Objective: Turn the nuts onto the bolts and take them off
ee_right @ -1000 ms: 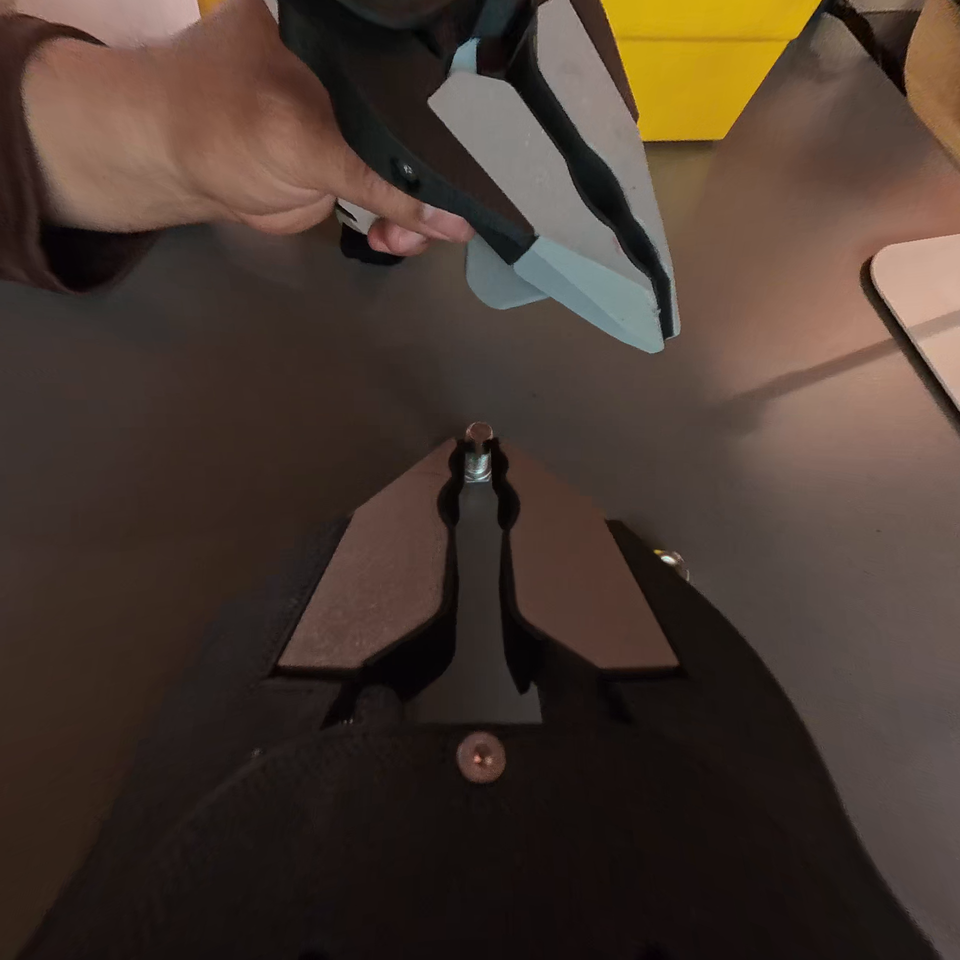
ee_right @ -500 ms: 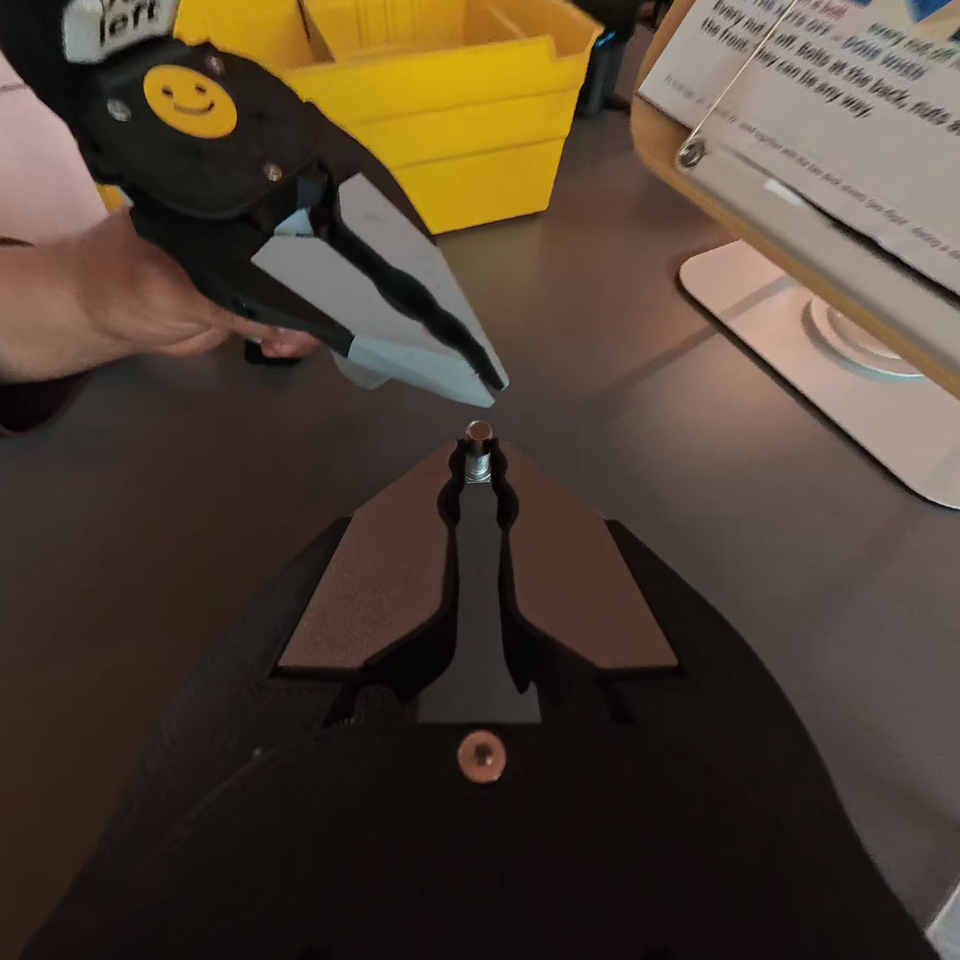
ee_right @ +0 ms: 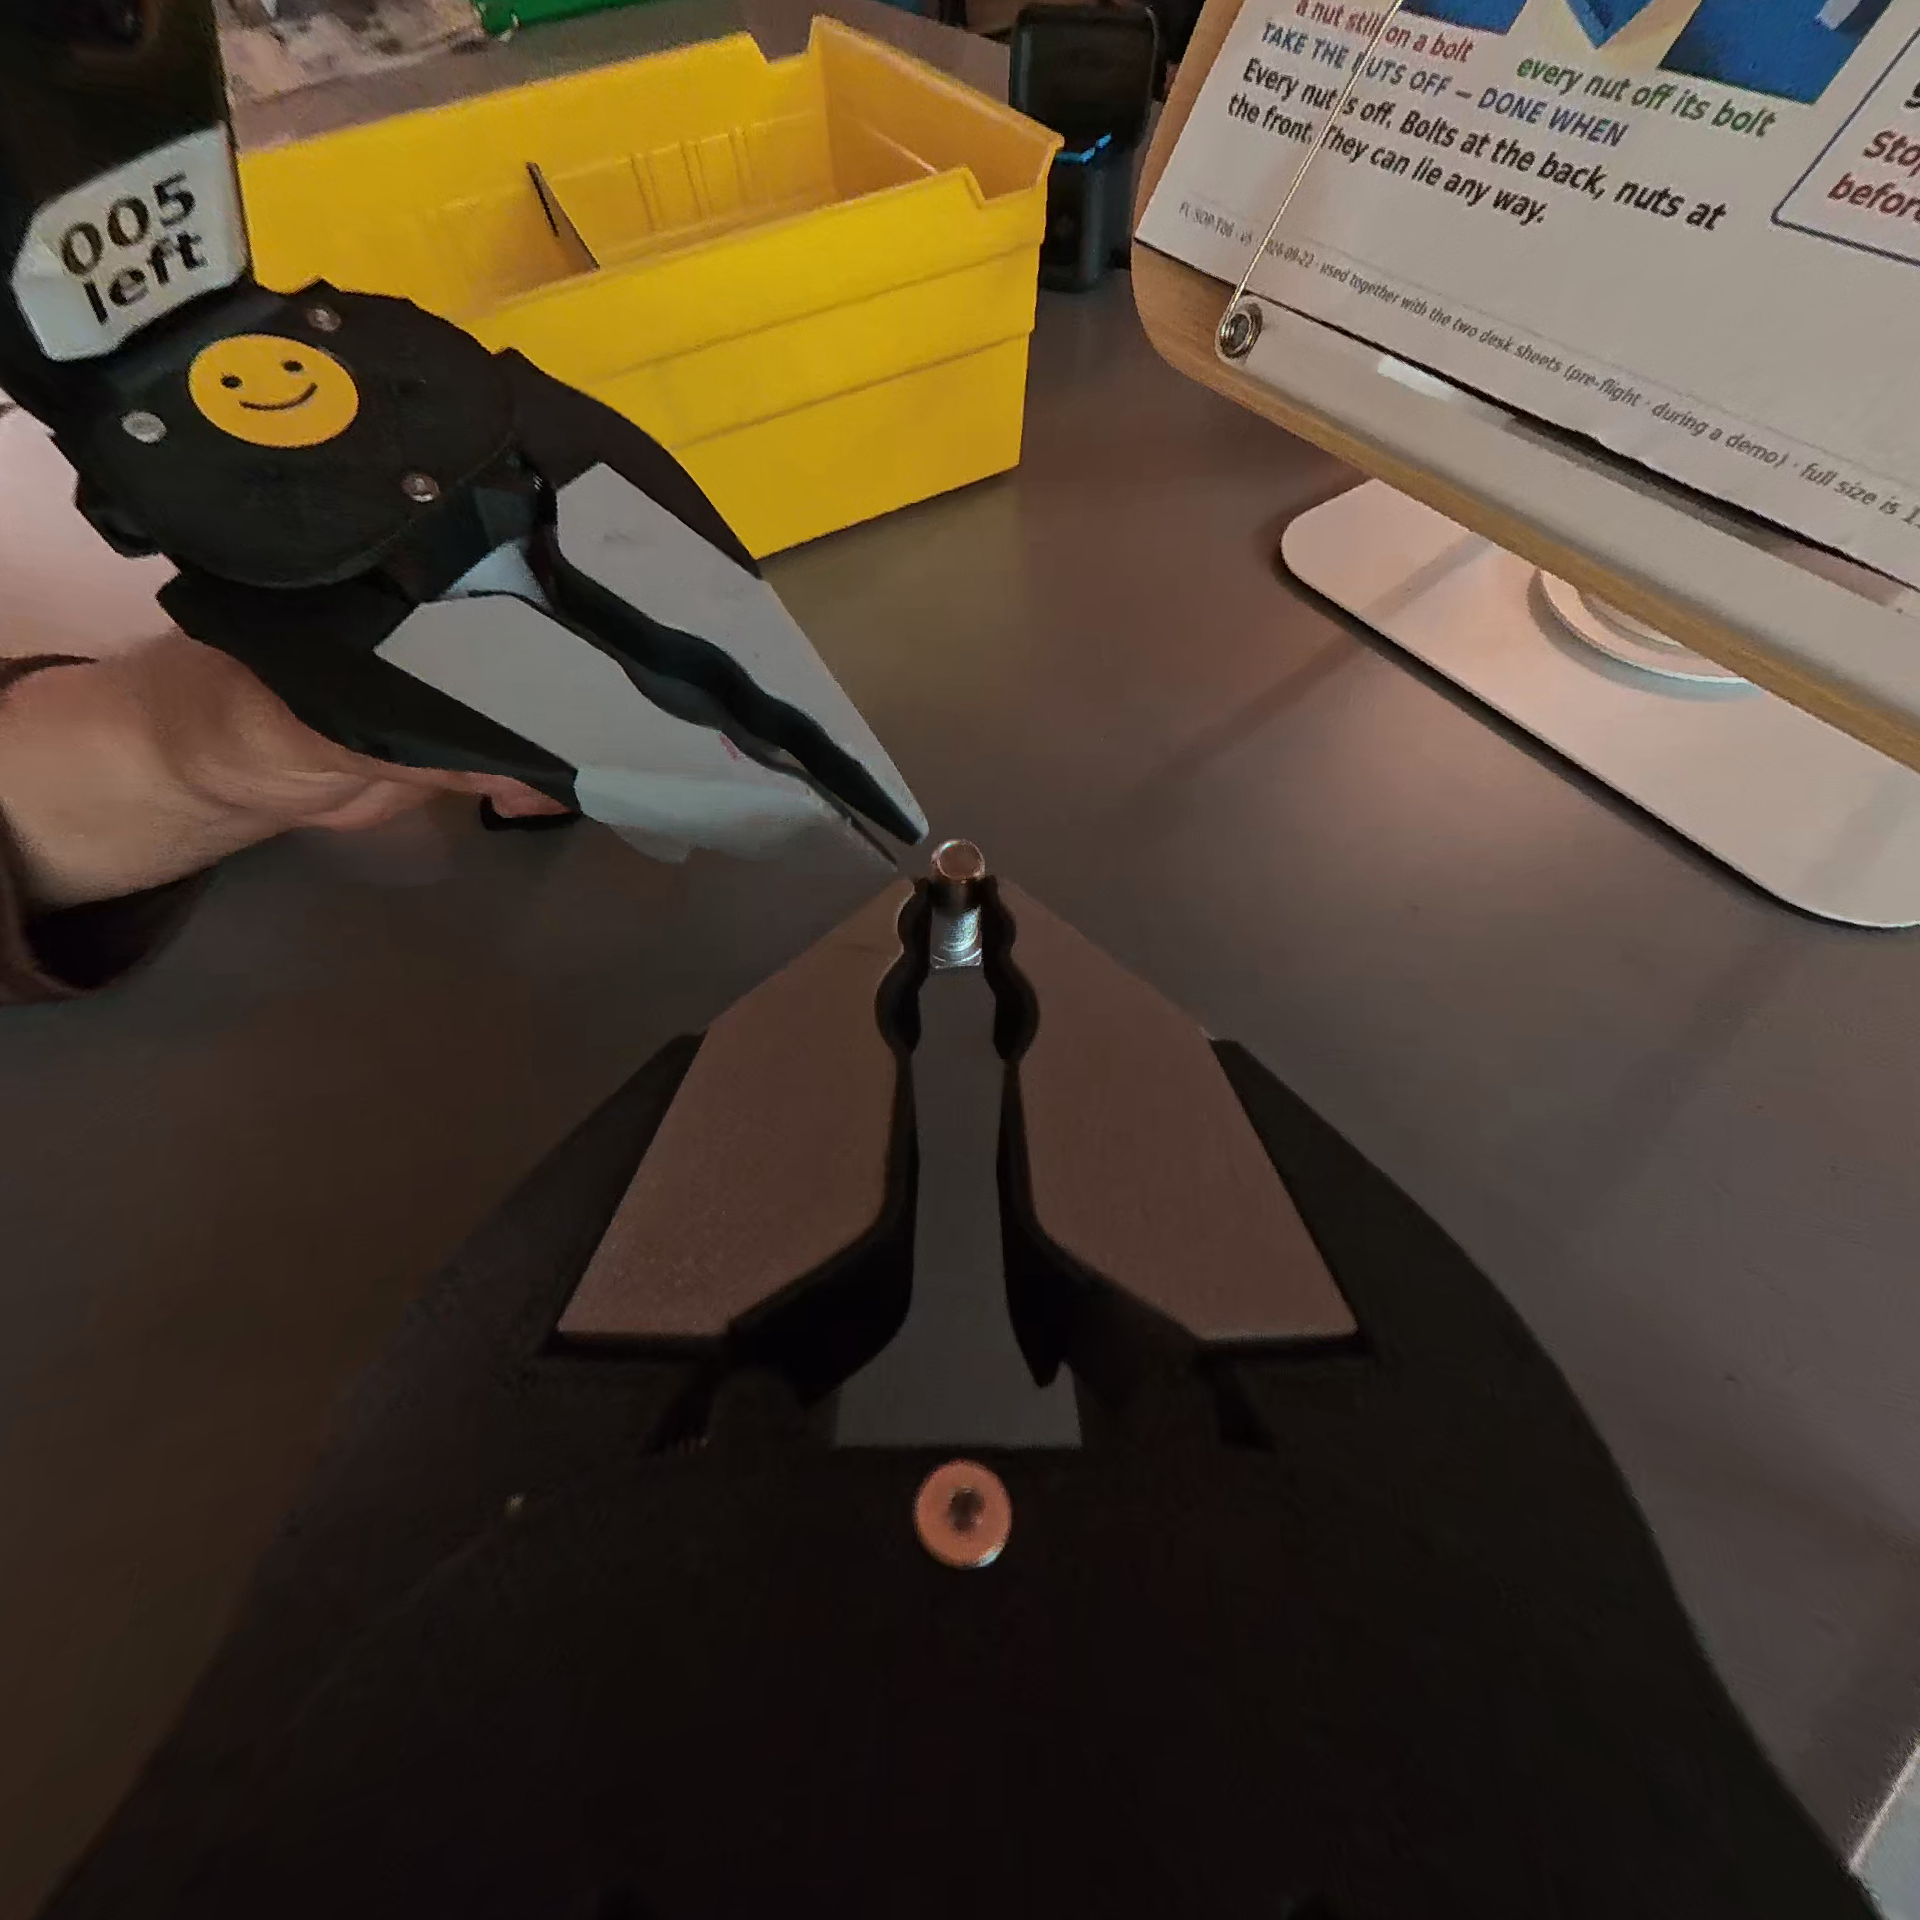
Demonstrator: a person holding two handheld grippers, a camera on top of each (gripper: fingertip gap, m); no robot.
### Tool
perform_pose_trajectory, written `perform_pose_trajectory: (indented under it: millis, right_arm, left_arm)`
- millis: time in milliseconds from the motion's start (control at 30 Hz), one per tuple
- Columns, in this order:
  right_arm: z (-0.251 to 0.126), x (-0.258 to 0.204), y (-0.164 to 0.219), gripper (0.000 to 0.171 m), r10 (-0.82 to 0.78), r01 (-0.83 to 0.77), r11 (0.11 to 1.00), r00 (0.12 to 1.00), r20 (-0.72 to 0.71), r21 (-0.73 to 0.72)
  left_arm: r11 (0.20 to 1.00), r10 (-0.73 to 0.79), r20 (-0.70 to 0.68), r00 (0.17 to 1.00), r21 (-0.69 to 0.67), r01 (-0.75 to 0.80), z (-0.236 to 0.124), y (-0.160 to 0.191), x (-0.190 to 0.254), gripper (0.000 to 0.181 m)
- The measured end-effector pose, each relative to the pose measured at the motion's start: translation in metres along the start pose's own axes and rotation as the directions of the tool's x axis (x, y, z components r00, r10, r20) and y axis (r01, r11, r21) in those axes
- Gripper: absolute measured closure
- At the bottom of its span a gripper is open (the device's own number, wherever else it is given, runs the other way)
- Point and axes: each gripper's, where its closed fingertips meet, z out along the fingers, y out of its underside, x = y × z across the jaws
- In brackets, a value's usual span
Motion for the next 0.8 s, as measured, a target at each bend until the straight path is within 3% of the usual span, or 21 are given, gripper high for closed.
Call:
perform_pose_trajectory:
  millis: [800]
  right_arm:
    - [0.000, -0.016, -0.002, 0.166, 0.040, -0.041, 0.999, 0.994, 0.105, 0.005]
  left_arm:
    - [0.999, -0.001, -0.124, 0.992, 0.038, 0.005, 0.002, -0.006, 0.022, 0.176]
